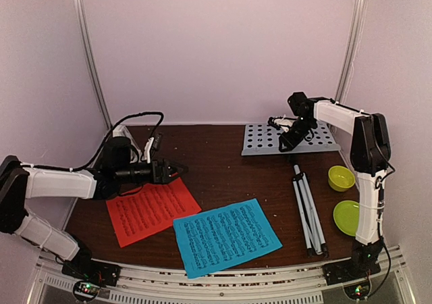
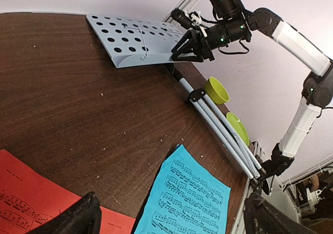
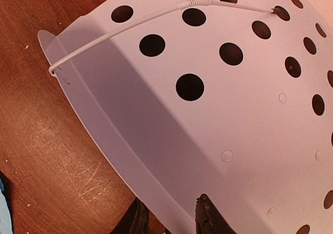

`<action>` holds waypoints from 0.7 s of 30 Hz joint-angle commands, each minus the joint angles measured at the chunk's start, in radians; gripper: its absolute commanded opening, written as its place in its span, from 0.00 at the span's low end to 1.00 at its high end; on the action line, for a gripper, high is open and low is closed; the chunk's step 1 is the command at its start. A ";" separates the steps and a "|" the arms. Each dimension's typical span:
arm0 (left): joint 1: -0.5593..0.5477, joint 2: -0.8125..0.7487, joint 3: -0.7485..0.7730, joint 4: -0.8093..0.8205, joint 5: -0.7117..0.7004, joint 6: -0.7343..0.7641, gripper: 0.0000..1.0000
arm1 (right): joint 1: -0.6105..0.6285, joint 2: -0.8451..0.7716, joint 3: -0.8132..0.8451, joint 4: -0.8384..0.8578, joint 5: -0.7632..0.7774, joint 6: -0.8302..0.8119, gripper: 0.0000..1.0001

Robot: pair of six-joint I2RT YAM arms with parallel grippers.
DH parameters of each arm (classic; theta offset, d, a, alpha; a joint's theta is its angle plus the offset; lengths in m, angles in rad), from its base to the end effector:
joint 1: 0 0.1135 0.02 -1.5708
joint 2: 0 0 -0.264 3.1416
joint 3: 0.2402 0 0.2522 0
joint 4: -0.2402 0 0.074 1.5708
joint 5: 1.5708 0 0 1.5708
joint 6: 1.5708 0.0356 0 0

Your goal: Set up the instrument practice props

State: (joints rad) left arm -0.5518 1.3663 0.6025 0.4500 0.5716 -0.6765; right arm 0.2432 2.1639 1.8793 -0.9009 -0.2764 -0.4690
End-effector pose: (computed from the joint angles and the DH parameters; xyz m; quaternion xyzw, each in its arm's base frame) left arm 0.2315 -0.1651 0.2138 0.1171 0.7849 -0.5114 0.3296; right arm 0.4443 0.1202 0.2209 -0.3636 0.9020 0.1130 0.2037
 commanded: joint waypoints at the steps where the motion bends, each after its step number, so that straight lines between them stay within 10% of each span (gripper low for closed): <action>1: -0.006 0.011 0.027 0.068 0.023 -0.006 0.98 | -0.008 0.027 -0.040 -0.057 0.025 0.000 0.31; 21: -0.007 0.062 0.043 0.136 0.043 -0.029 0.98 | 0.008 0.009 0.004 -0.066 -0.026 0.054 0.00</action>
State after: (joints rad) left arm -0.5518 1.4120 0.6178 0.5037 0.5903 -0.6918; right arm 0.2424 2.1639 1.8671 -0.9272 -0.2928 -0.4892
